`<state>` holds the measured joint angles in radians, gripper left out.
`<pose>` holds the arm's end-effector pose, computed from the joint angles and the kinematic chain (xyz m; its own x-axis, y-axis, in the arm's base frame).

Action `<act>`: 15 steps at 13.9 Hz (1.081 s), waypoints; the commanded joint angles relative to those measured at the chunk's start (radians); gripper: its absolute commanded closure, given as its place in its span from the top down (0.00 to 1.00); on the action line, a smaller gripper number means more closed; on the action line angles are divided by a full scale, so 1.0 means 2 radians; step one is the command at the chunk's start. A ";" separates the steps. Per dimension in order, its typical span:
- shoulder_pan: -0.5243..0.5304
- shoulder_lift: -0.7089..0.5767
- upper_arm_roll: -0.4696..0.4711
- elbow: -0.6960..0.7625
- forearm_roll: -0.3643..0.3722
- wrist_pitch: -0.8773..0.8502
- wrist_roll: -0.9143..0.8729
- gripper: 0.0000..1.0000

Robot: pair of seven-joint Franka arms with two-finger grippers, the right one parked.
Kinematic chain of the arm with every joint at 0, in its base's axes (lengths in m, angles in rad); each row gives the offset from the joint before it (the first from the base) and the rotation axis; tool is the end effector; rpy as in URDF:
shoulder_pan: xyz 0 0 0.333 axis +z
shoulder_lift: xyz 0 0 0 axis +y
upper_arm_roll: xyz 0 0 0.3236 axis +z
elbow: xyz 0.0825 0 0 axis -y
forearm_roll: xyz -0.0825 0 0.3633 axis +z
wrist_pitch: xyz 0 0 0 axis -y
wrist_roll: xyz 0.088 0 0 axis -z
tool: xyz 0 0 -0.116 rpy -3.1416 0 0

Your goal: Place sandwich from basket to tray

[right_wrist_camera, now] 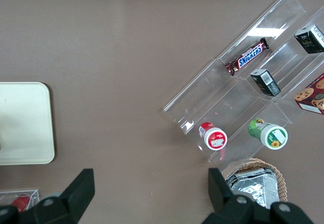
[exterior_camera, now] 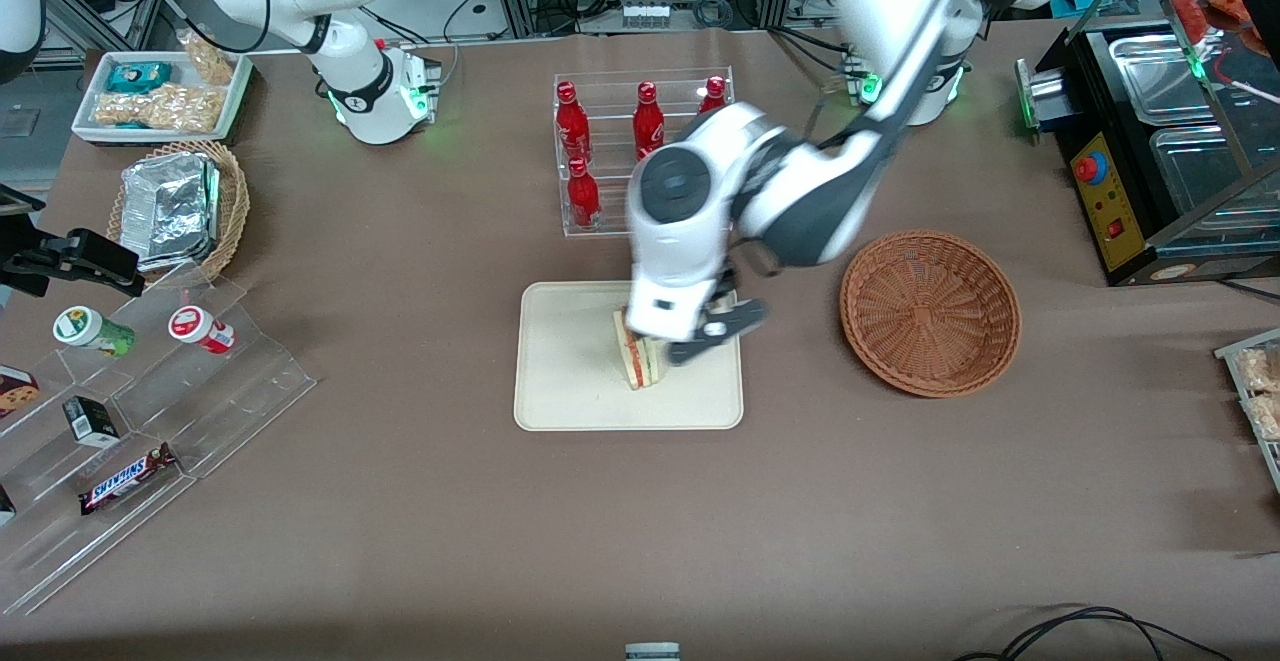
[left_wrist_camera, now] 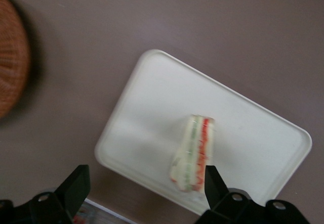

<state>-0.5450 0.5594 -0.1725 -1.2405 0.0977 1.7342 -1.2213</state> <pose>0.5471 -0.4271 0.4436 0.8732 0.4870 -0.0160 0.4855 -0.8724 -0.0559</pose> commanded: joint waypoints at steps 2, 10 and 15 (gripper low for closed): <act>0.108 -0.126 -0.002 -0.106 -0.062 -0.066 0.119 1.00; 0.328 -0.186 0.000 -0.105 -0.044 -0.217 0.335 1.00; 0.379 -0.229 0.000 -0.101 -0.051 -0.256 0.492 1.00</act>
<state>0.2119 0.1570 -0.1566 -1.4183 -0.0021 1.2471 -0.3195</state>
